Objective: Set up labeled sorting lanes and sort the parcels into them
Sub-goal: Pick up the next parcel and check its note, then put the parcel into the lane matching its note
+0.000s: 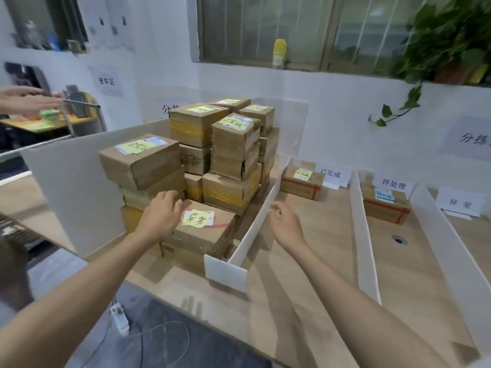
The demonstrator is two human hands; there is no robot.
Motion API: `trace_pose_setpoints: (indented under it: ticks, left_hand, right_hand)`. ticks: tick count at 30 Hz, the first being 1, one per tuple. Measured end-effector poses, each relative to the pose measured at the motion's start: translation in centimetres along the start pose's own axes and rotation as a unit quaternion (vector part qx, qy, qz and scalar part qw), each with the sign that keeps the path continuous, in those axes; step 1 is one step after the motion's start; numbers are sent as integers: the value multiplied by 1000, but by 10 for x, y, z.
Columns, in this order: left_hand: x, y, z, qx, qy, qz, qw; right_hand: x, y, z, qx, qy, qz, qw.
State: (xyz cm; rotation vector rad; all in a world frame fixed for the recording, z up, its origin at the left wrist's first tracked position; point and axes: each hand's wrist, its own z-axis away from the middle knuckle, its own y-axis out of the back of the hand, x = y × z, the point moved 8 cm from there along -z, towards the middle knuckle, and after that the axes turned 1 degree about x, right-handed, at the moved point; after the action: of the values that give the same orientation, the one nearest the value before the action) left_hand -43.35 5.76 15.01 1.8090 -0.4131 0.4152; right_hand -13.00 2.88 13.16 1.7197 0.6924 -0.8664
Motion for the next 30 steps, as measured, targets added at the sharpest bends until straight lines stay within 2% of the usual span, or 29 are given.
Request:
trace_pose_setpoints:
  ticks: [5, 12, 25, 30]
  left_hand:
    - [-46, -16, -28, -39, 10, 5, 999]
    - [-75, -67, -61, -106, -22, 31, 994]
    - [-115, -138, -90, -228, -42, 46, 972]
    - [-119, -141, -95, -235, -29, 66, 969]
  right_hand:
    - [-2, -76, -9, -21, -39, -9, 999]
    - [18, -152, -22, -28, -105, -19, 994]
    - [54, -220, -29, -24, -229, -80, 970]
    - [64, -228, -31, -13, -272, -127, 954]
